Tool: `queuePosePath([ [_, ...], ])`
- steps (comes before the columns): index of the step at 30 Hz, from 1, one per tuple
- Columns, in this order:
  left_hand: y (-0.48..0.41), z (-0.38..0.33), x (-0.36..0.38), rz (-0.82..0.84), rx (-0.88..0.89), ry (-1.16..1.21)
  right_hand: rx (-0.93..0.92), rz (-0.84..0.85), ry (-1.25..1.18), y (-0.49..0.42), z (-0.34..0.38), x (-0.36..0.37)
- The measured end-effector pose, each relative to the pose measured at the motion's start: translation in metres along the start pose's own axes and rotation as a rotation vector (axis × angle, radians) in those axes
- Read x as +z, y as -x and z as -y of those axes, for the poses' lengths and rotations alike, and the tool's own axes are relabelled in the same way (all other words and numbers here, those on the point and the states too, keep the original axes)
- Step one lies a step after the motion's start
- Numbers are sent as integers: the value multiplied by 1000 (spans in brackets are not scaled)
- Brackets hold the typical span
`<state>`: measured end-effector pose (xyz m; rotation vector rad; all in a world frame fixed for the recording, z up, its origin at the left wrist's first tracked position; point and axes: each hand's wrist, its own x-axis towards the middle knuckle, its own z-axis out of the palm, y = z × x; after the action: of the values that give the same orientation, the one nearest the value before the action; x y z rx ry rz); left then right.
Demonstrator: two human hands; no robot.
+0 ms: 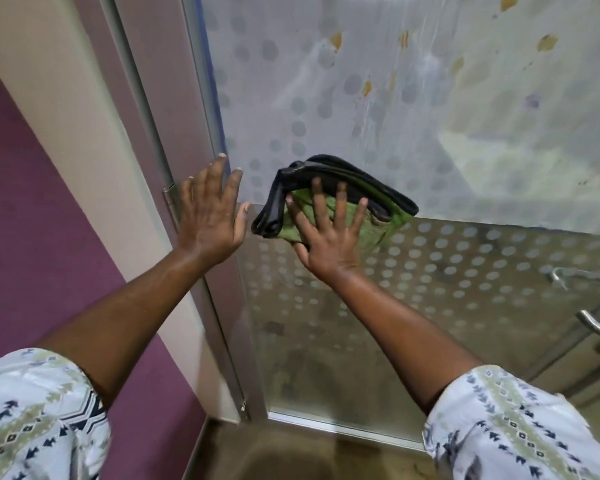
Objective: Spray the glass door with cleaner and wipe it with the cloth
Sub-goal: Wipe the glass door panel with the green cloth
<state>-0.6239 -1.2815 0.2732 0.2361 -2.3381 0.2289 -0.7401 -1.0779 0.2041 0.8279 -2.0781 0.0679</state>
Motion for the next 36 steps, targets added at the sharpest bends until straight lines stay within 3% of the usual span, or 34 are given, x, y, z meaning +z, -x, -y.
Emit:
queuePosePath([
  [10,18,7,11,126,-14,-10,-583,86,-133,32,27,37],
  [12,19,8,13,132,-2,-20,-732,231,-112,42,25,41],
  [16,23,9,20,131,-1,-20,-980,690,-47,74,22,51],
  [18,25,8,23,130,-2,-15,-996,881,-27,88,16,49],
  [21,25,8,26,138,-14,5,-930,989,-61,99,0,43],
  [25,26,9,27,149,-8,19,-877,836,-108,84,-31,27],
  [29,25,10,27,151,-5,34,-810,235,-132,23,-67,-13],
  [31,23,9,27,154,-2,33,-725,44,-62,-17,-81,-38],
  [36,24,10,28,143,20,15,-592,-152,22,-109,-70,-82],
])
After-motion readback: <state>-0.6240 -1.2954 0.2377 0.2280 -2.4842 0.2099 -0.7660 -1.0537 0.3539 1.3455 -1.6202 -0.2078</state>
